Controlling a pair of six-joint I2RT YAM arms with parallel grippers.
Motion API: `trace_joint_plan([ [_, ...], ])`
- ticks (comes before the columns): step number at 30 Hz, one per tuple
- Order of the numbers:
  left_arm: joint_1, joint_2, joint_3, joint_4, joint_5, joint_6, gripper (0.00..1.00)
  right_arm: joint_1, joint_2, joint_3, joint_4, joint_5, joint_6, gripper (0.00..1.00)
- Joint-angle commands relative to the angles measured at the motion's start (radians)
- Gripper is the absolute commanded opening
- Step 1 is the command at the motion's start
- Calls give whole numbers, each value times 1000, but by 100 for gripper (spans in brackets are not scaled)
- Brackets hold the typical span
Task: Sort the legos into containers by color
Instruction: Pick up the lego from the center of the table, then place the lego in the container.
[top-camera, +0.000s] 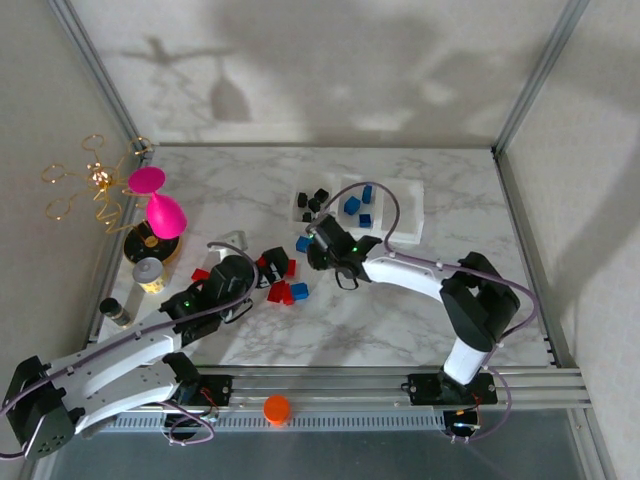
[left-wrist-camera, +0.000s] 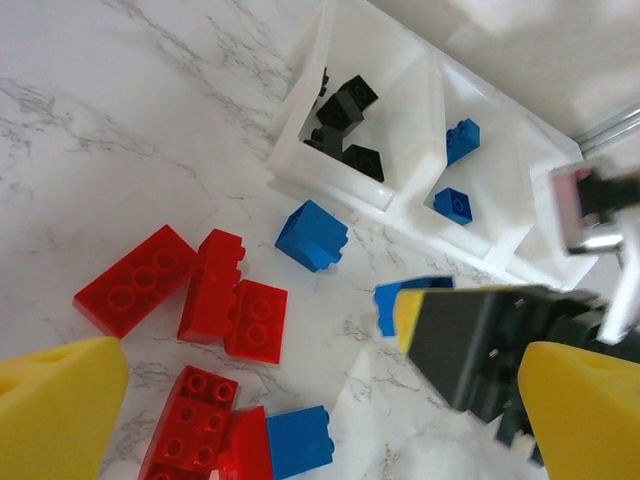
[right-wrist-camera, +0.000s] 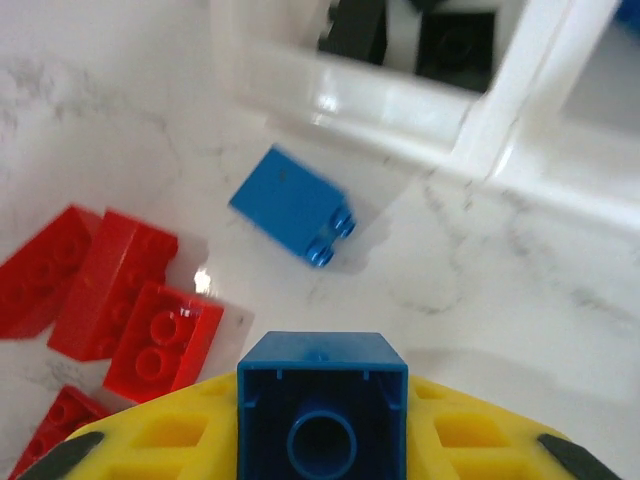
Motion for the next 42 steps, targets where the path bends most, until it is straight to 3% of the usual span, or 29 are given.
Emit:
trace_joint_plan([
  [1, 9, 34, 57, 42, 22, 33, 100, -67, -28, 70, -42, 37, -59, 30],
  [8, 9, 134, 103, 101, 40, 55, 100, -247, 38, 176, -28, 61, -131, 31],
  [14, 9, 203, 143, 141, 61, 65, 100, -310, 142, 255, 1, 11, -164, 31],
  [22, 9, 254, 180, 154, 73, 77, 100, -320, 230, 277, 29, -57, -162, 33],
  [26, 12, 256, 178, 151, 68, 78, 100, -328, 250, 258, 31, -63, -156, 38],
  [34, 20, 239, 177, 136, 66, 81, 100, -332, 157, 252, 24, -75, -173, 54],
  [42, 21, 187, 153, 125, 50, 68, 100, -299, 35, 205, -28, -118, -179, 61],
])
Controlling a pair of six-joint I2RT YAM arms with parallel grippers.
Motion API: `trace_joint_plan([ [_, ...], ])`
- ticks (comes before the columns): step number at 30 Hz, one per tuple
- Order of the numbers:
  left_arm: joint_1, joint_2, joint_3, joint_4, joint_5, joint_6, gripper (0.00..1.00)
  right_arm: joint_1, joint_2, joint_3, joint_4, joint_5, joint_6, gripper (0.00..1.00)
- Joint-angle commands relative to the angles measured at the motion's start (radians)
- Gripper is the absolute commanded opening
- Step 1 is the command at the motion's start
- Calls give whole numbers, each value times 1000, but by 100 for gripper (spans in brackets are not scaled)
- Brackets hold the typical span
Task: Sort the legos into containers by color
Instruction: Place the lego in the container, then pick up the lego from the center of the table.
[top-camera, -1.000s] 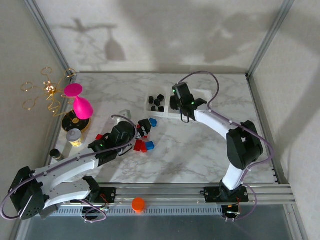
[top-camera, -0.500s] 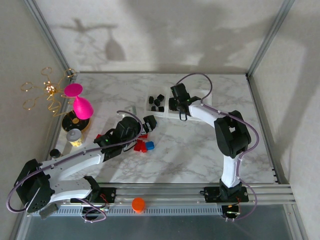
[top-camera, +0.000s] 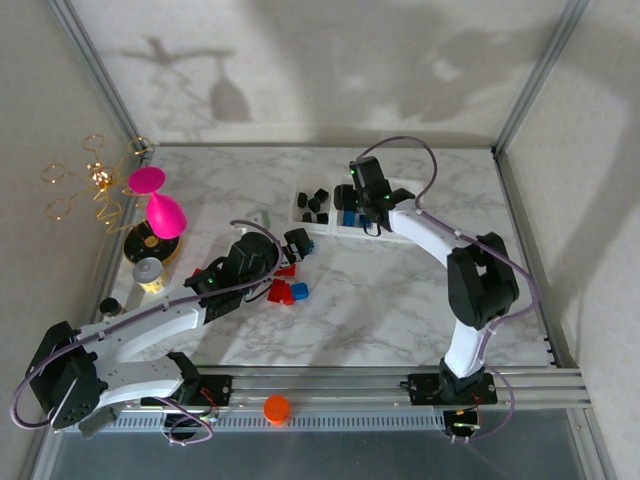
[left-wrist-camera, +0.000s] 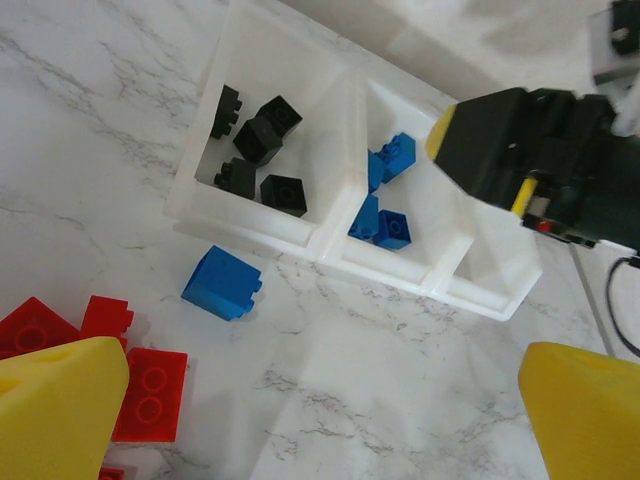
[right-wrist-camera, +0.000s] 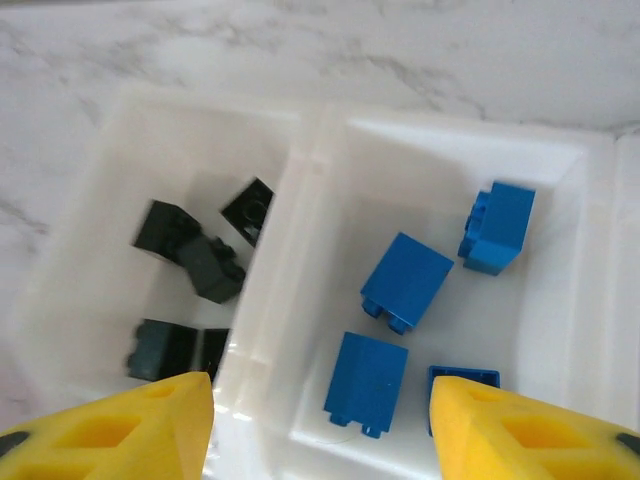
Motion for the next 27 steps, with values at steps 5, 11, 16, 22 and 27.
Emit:
trace_joint_plan([
  [5, 9, -90, -31, -41, -16, -11, 99, 95, -101, -102, -62, -17, 17, 65],
  [11, 10, -153, -77, -81, -33, -24, 99, 218, -91, -134, -61, 18, 77, 71],
  [16, 11, -213, -105, -119, -56, -36, 100, 278, -35, -128, -21, 20, 134, 77],
  [22, 12, -253, -114, -179, -91, -44, 99, 309, 58, -106, 30, 31, 200, 80],
  [27, 14, -293, -127, -203, -115, -56, 100, 319, 152, -55, 40, 67, 250, 81],
])
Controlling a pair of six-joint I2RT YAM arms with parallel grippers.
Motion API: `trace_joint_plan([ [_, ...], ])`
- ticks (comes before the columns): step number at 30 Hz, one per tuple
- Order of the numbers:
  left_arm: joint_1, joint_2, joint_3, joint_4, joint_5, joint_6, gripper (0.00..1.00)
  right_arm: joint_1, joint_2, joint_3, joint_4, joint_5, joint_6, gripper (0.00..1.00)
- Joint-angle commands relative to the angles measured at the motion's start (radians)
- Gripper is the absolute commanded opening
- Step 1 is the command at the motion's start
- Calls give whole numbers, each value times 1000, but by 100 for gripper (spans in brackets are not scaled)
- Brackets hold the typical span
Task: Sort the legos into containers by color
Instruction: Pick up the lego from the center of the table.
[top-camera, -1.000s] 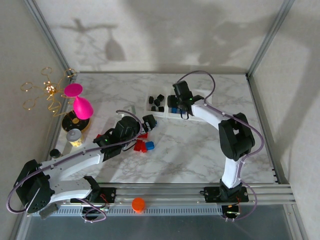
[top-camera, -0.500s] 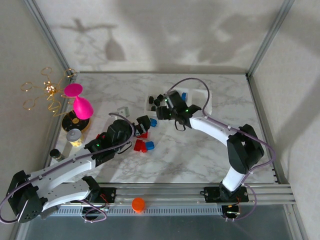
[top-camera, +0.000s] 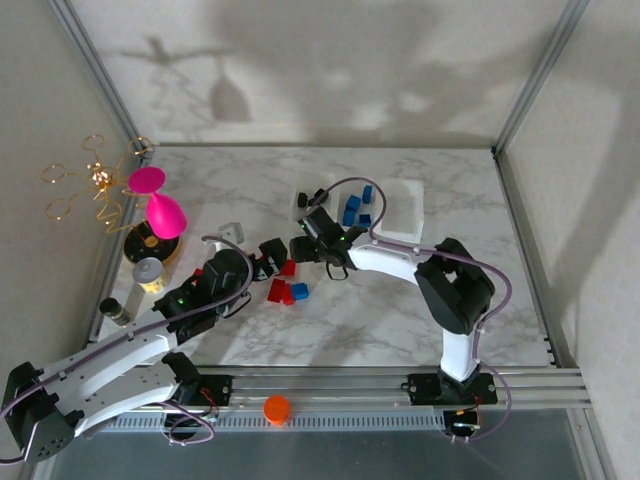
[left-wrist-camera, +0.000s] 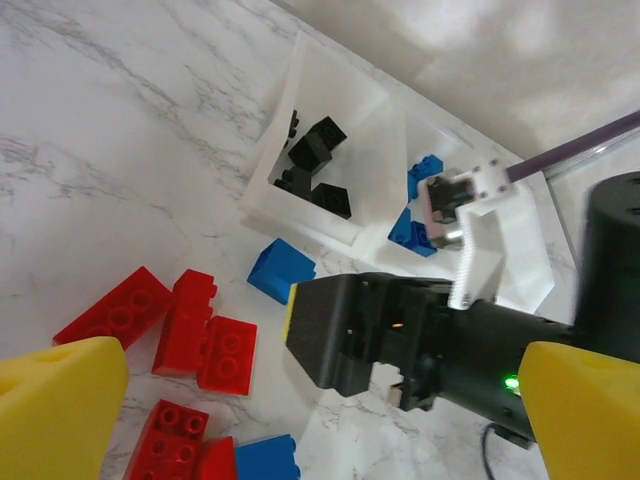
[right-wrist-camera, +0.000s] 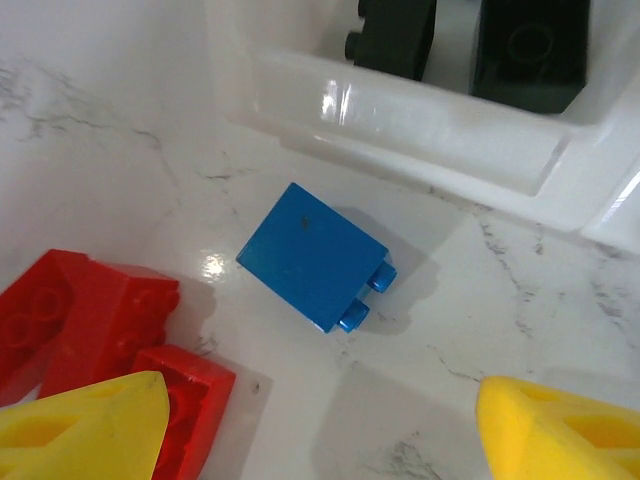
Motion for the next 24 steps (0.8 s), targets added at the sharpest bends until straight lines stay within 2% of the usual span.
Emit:
trace_joint_plan([
  [1, 10, -35, -24, -48, -46, -18, 100, 12, 58, 62, 37, 51, 66, 81],
  [14, 15, -69, -46, -63, -89, -20, 100, 10, 236, 208, 3, 160, 194, 79],
  [18, 16, -62, -43, -50, -90, -15, 100, 11, 254, 222, -16, 183, 198, 74],
  [24, 16, -51, -28, -51, -83, -5, 100, 11, 191, 133, -4, 203, 179, 61],
])
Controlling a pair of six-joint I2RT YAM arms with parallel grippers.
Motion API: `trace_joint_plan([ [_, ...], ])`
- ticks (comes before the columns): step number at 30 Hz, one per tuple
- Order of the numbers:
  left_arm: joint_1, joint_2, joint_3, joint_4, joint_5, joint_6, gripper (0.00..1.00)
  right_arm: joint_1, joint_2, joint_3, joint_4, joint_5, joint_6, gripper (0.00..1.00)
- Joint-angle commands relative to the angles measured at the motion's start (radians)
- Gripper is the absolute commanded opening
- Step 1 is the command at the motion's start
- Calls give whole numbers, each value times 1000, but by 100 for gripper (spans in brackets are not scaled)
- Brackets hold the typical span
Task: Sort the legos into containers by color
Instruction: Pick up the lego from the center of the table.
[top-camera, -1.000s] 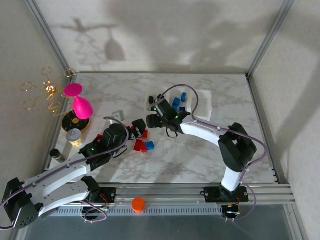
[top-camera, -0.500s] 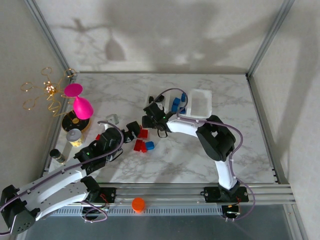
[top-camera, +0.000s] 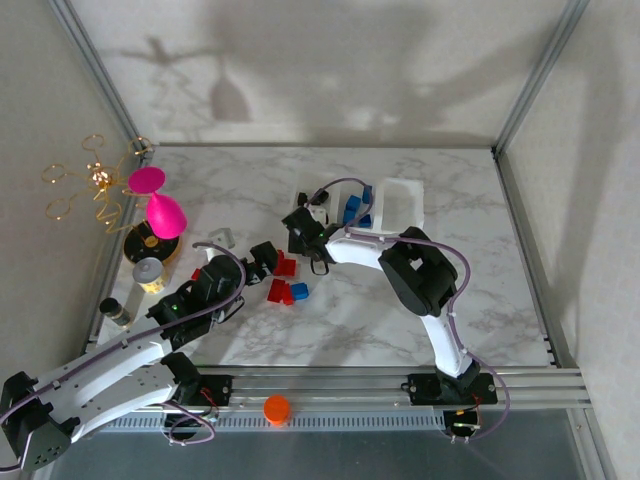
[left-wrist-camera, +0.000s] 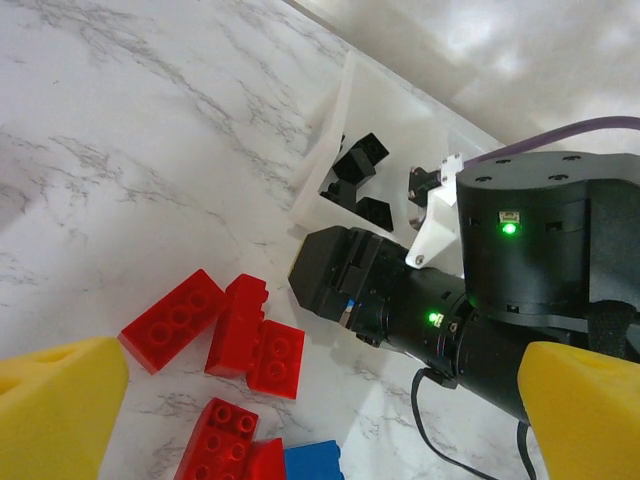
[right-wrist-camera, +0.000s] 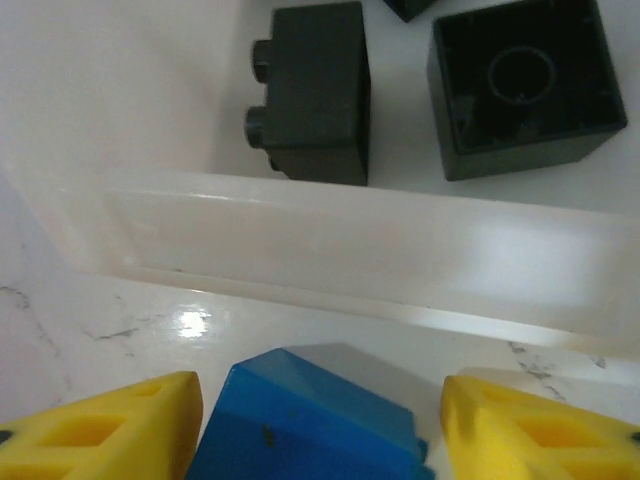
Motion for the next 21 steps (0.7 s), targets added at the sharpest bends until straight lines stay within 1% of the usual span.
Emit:
trace_joint_plan([
  [1, 11, 4, 10, -6, -18, 10, 100, 9, -51, -50, -14, 39, -3, 59],
  [4, 10, 6, 5, 8, -17, 5, 100, 8, -77, -92, 25, 27, -20, 53],
  [10, 10, 9, 18, -4, -19, 1, 100, 9, -124, -105, 20, 17, -64, 45],
  [13, 10, 8, 35, -21, -20, 1, 100, 10, -184, -132, 18, -5, -81, 44],
  [17, 10, 20, 50, -5, -1, 18, 100, 7, -283, -188, 33, -9, -107, 42],
  [21, 11, 64, 81, 12, 22, 35, 100, -17, -357, -187, -15, 2, -140, 42],
])
